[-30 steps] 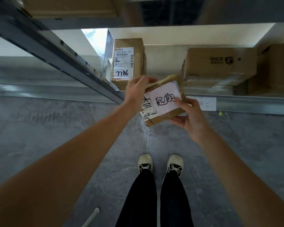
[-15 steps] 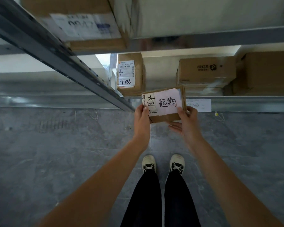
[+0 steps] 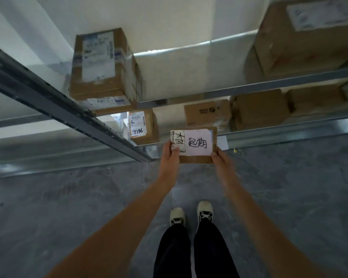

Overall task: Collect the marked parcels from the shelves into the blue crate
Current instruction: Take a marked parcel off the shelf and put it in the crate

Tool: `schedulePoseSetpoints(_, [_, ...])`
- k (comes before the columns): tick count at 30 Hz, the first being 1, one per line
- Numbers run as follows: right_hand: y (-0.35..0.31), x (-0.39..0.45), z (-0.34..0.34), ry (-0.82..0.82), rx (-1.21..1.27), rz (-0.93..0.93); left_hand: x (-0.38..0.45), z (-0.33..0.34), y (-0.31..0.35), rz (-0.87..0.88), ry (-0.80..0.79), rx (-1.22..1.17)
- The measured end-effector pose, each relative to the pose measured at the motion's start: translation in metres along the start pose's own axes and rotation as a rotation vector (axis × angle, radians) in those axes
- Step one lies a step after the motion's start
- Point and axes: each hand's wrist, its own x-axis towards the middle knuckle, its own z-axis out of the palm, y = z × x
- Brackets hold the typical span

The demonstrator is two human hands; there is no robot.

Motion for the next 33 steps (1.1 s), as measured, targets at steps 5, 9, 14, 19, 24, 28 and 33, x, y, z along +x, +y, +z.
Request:
schedulePoseSetpoints(5, [-0.020,-0.043,-0.050,0.140,0.063,-0.024,-0.032,0.031,0.035,0.111,-0.184,0.096])
schedulePoseSetpoints(9, [-0.039,-0.069,-0.083,0.264,0.147,-0.036,-0.055,0.058,0.071,0.176,-0.353,0.167])
schedulePoseSetpoints(14, [-0.055,-0.093,-0.123,0.440,0.193,-0.041,-0.084,0.098,0.115,0.265,-0.531,0.226])
schedulePoseSetpoints(19, [-0.061,-0.122,-0.168,0.608,0.281,-0.083,-0.112,0.146,0.141,0.305,-0.709,0.322])
schedulePoseSetpoints(24, [-0.059,-0.156,-0.218,0.746,0.342,-0.091,-0.148,0.200,0.152,0.391,-0.882,0.358])
schedulePoseSetpoints(28, [-0.058,-0.177,-0.264,0.825,0.387,-0.101,-0.184,0.244,0.159,0.409,-0.957,0.386])
schedulePoseSetpoints(33, [-0.053,-0.201,-0.324,0.906,0.378,-0.122,-0.233,0.293,0.166,0.420,-1.046,0.395])
